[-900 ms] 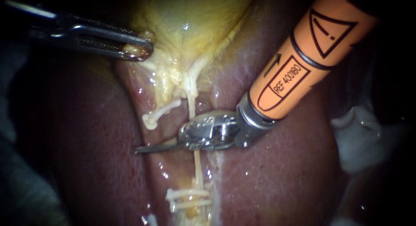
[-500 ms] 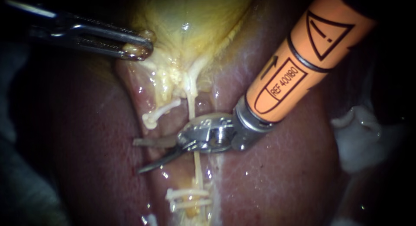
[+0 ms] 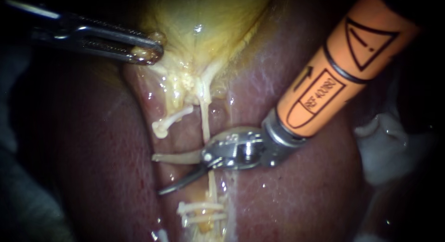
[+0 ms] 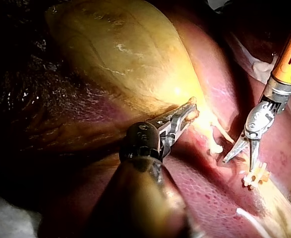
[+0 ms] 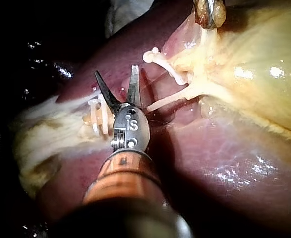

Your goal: Go back from the cut left tube

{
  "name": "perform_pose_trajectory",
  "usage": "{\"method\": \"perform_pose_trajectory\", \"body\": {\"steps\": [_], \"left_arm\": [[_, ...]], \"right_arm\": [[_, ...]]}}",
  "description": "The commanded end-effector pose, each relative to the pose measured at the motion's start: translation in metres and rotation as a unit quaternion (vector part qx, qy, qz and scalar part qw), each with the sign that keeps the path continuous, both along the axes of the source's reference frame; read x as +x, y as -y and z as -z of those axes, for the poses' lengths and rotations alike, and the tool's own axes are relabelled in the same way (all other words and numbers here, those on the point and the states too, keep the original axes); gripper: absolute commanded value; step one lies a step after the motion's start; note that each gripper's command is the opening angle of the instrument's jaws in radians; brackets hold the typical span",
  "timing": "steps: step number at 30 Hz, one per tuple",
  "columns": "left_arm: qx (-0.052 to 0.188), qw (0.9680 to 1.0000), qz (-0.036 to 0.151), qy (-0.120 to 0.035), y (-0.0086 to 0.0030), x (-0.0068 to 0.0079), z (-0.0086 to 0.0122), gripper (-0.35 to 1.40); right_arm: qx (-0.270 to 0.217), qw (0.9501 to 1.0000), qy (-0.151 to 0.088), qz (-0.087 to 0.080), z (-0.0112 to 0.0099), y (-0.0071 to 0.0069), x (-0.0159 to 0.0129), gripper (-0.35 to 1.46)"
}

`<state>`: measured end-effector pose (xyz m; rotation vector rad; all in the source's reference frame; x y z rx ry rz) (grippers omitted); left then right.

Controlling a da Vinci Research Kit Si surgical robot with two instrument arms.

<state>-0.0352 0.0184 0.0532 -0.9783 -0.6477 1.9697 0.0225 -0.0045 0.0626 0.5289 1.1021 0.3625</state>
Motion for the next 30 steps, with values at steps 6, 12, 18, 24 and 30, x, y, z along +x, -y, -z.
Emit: {"method": "perform_pose_trajectory", "body": {"steps": [6,12,18,24,30], "left_arm": [[0.000,1.0000,0.000,0.000,-0.0001,0.0001,-0.0001,-0.35],[0.000,1.0000,0.000,0.000,-0.0001,0.0001,-0.0001,-0.35],[0.000,1.0000,0.000,0.000,-0.0001,0.0001,-0.0001,-0.35],[0.000,1.0000,0.000,0.000,0.0000,0.0001,-0.0001,-0.35],[-0.002,1.0000,0.000,-0.001,0.0003,-0.0001,-0.0008,-0.35]], "right_arm": [[-0.067,0.9967,0.029,-0.035,0.0017,-0.0010,-0.0048,1.45],[-0.136,0.9880,0.072,-0.016,0.0029,-0.0029,-0.0103,1.45],[-0.174,0.9745,0.140,0.019,0.0046,-0.0053,-0.0144,1.45],[-0.182,0.9684,0.169,0.018,0.0059,-0.0070,-0.0167,1.45],[-0.177,0.9681,0.177,0.015,0.0060,-0.0071,-0.0170,1.45]]}}
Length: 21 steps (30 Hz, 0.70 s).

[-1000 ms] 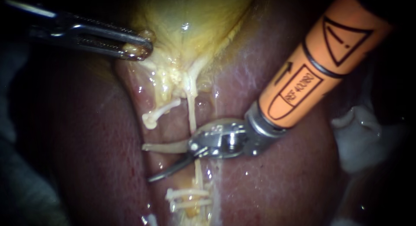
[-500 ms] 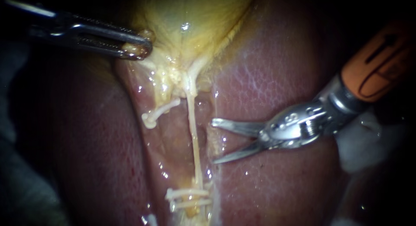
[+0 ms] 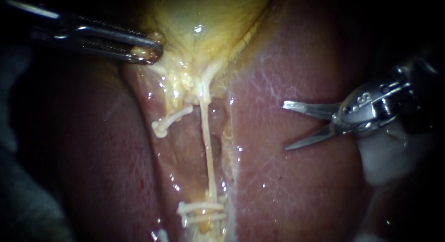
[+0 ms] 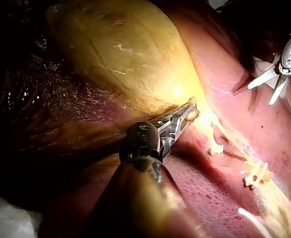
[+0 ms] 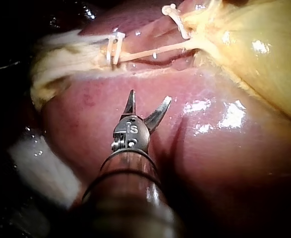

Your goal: Go back from the cut left tube

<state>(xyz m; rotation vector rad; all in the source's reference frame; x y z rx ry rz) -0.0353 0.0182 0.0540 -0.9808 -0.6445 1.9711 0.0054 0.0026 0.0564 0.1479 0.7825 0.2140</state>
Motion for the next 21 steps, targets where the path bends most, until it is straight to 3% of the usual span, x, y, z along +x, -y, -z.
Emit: {"method": "perform_pose_trajectory", "body": {"steps": [1,12,21], "left_arm": [[-0.002,1.0000,0.002,-0.003,0.0002,-0.0002,-0.0004,-0.35],[0.001,0.9999,-0.016,0.002,0.0017,-0.0036,-0.0052,-0.35],[0.001,0.9998,-0.019,0.002,0.0019,-0.0038,-0.0056,-0.35]], "right_arm": [[0.011,0.9999,-0.011,0.007,-0.0001,0.0001,0.0000,1.45],[0.020,0.9995,-0.021,0.015,0.0001,0.0003,0.0001,1.45],[0.028,0.9990,-0.028,0.019,0.0003,0.0005,0.0001,1.45]]}}
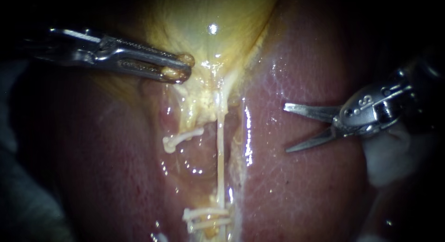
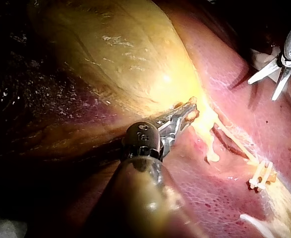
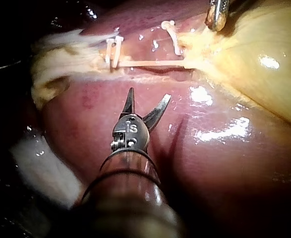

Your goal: Go back from the cut left tube

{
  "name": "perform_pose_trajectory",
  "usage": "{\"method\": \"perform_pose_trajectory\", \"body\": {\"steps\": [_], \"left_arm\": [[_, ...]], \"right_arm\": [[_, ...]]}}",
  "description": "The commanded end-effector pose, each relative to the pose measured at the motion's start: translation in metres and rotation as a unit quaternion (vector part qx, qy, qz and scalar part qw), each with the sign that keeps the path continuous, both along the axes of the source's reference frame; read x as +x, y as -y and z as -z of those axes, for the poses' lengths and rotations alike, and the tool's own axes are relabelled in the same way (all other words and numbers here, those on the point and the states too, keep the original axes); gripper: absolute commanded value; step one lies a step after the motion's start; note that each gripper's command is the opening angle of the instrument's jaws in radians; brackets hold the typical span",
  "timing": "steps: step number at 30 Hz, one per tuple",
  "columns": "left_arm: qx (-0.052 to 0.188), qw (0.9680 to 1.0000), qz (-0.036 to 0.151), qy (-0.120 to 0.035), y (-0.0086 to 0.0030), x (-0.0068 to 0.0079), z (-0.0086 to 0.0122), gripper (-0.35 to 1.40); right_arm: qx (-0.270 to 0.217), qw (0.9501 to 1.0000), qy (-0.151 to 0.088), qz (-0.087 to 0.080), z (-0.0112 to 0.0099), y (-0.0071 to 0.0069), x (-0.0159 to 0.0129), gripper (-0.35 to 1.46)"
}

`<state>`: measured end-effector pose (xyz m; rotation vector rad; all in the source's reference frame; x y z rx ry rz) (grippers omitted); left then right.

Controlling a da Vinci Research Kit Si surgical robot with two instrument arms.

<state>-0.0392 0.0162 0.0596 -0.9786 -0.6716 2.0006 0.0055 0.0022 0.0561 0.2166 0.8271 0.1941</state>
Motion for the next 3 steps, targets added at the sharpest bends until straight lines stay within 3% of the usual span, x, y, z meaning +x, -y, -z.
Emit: {"method": "perform_pose_trajectory", "body": {"steps": [1,3], "left_arm": [[0.000,1.0000,-0.001,0.000,-0.0001,0.0002,0.0002,-0.35],[0.001,1.0000,-0.002,0.001,-0.0003,0.0005,0.0004,-0.35]], "right_arm": [[0.008,1.0000,-0.005,0.001,0.0000,0.0000,0.0001,1.45],[0.031,0.9993,-0.019,0.008,0.0001,0.0002,0.0004,1.45]]}}
